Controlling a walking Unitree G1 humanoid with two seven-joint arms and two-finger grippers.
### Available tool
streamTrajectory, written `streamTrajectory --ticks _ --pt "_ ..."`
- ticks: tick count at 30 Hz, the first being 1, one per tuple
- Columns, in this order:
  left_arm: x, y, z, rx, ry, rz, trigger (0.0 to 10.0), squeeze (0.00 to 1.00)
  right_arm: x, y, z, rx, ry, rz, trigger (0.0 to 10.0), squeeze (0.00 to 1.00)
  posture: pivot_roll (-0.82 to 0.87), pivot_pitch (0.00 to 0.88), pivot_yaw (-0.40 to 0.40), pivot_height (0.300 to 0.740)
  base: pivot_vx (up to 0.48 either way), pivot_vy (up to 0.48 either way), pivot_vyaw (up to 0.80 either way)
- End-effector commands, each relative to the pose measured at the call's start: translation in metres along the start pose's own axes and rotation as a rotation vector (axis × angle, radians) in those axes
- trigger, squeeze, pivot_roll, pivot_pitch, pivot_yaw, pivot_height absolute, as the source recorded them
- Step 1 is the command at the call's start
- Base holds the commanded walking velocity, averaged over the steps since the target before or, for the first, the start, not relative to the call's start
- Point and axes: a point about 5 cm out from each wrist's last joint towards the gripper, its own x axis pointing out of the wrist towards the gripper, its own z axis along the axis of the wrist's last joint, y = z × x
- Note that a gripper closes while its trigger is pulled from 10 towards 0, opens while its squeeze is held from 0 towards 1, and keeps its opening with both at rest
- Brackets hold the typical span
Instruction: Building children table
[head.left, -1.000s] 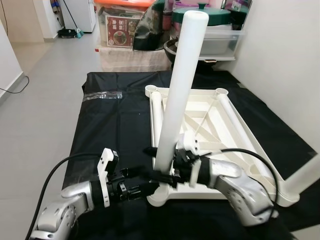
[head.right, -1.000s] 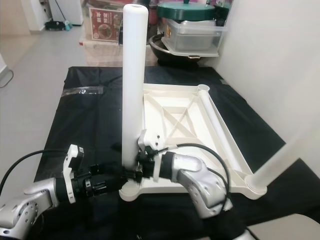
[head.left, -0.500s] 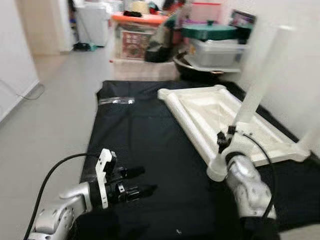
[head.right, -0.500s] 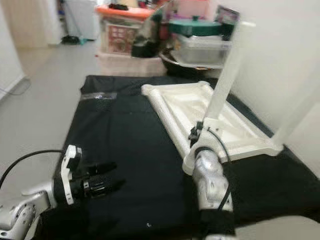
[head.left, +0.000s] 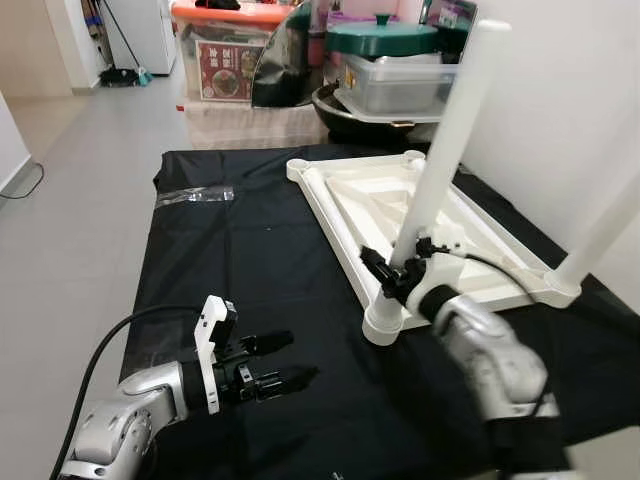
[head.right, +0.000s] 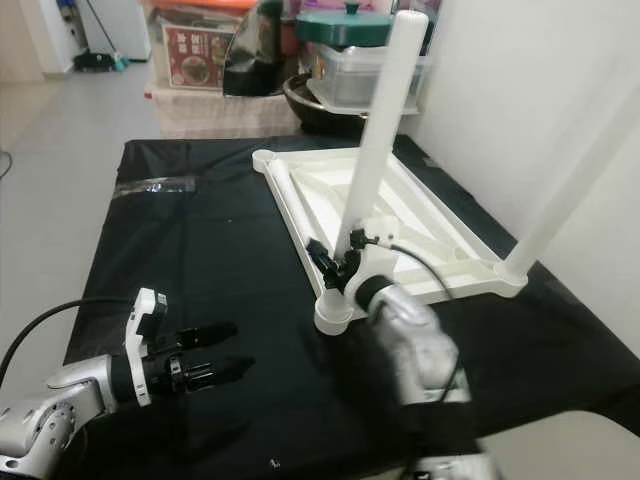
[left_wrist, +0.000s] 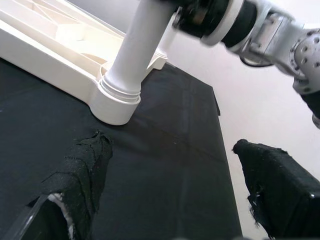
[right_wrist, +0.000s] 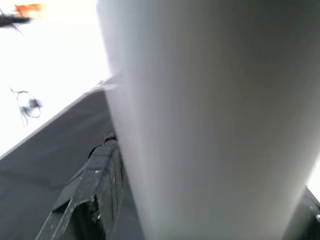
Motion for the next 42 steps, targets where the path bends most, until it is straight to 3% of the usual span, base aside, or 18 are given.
streamTrajectory --ticks 1,11,12,14,15,17,18,19,20,22,25,29,30,31,36,37,41,42 --pt "0.002 0.0 -0.001 0.004 0.008 -0.006 10.0 0.0 -0.005 0.017 0.007 -0.051 -0.009 0.256 10.0 0.0 0.06 0.0 -0.118 0.74 0.0 0.0 0.0" --pt "0.002 0.0 -0.001 0.004 0.003 0.005 10.0 0.0 -0.008 0.076 -0.013 -0.119 0.051 0.706 9.3 0.0 0.08 0.0 -0.134 0.74 0.0 0.0 0.0" --pt "0.001 0.0 -0.001 0.005 0.003 0.006 10.0 0.0 -0.008 0.079 -0.017 -0.118 0.057 0.71 7.3 0.0 0.08 0.0 -0.13 0.74 0.0 0.0 0.0" --pt "0.001 -0.001 -0.002 0.005 0.003 0.007 10.0 0.0 -0.008 0.081 -0.019 -0.117 0.061 0.721 7.3 0.0 0.08 0.0 -0.127 0.74 0.0 0.0 0.0" --pt "0.0 0.0 -0.002 0.002 0.004 0.006 10.0 0.0 -0.004 0.075 -0.028 -0.119 0.087 0.638 0.8 0.0 0.08 0.0 -0.124 0.74 0.0 0.0 0.0" --pt "-0.001 0.0 -0.002 0.0 0.004 0.003 10.0 0.0 0.0 0.069 -0.032 -0.125 0.103 0.584 0.8 0.0 0.08 0.0 -0.124 0.74 0.0 0.0 0.0" --pt "-0.001 -0.001 -0.001 0.001 0.006 -0.001 10.0 0.0 0.013 0.052 -0.038 -0.084 0.165 0.353 0.0 0.0 0.07 0.0 -0.116 0.74 0.0 0.0 0.0" --pt "0.0 -0.001 -0.001 0.001 0.008 -0.006 10.0 0.0 0.023 0.033 -0.048 -0.037 0.254 0.087 0.0 0.0 0.07 0.0 -0.116 0.74 0.0 0.0 0.0" --pt "0.0 -0.001 -0.001 0.001 0.008 -0.006 10.0 0.0 0.023 0.033 -0.048 -0.037 0.254 0.087 0.0 0.0 0.07 0.0 -0.116 0.74 0.0 0.0 0.0" --pt "-0.001 -0.001 -0.001 0.0 0.005 -0.004 10.0 0.0 0.014 -0.018 -0.055 0.021 0.276 -0.506 0.0 0.0 0.07 0.0 -0.114 0.74 0.0 0.0 0.0" --pt "0.0 -0.002 0.0 0.003 0.005 -0.003 10.0 0.0 -0.014 -0.037 -0.064 0.158 0.279 -0.796 0.0 0.0 0.07 0.0 -0.111 0.74 0.0 0.0 0.0" --pt "-0.001 -0.002 0.0 0.005 0.006 0.002 10.0 0.0 -0.023 -0.03 -0.062 0.192 0.27 -0.841 0.0 0.0 0.08 0.0 -0.111 0.74 0.0 0.0 0.0" --pt "-0.003 -0.002 0.0 0.005 0.008 0.004 10.0 0.0 -0.022 -0.016 -0.054 0.17 0.243 -0.804 4.0 0.0 0.08 0.0 -0.108 0.74 0.0 0.0 0.0" --pt "-0.003 -0.002 -0.001 0.005 0.01 0.006 10.0 0.0 -0.018 -0.008 -0.05 0.161 0.217 -0.76 10.0 0.0 0.08 0.0 -0.108 0.74 0.0 0.0 0.0" --pt "-0.005 -0.001 0.0 0.005 0.009 0.012 10.0 0.0 -0.001 0.015 -0.039 0.17 0.14 -0.556 10.0 0.0 0.08 0.0 -0.106 0.74 0.0 0.0 0.0" --pt "-0.004 -0.001 0.0 0.005 0.013 0.008 10.0 0.0 0.004 0.022 -0.028 0.156 0.071 -0.45 10.0 1.0 0.08 0.0 -0.104 0.74 0.0 0.0 0.0" --pt "-0.003 -0.001 0.0 0.007 0.019 0.006 10.0 0.0 0.012 0.034 -0.012 0.171 0.007 -0.268 10.0 1.0 0.08 0.0 -0.103 0.74 0.0 0.0 0.0" --pt "-0.003 -0.001 -0.001 0.006 0.018 0.006 10.0 0.0 0.013 0.034 -0.005 0.155 -0.012 -0.198 10.0 0.0 0.08 0.0 -0.106 0.74 0.0 0.0 0.0"
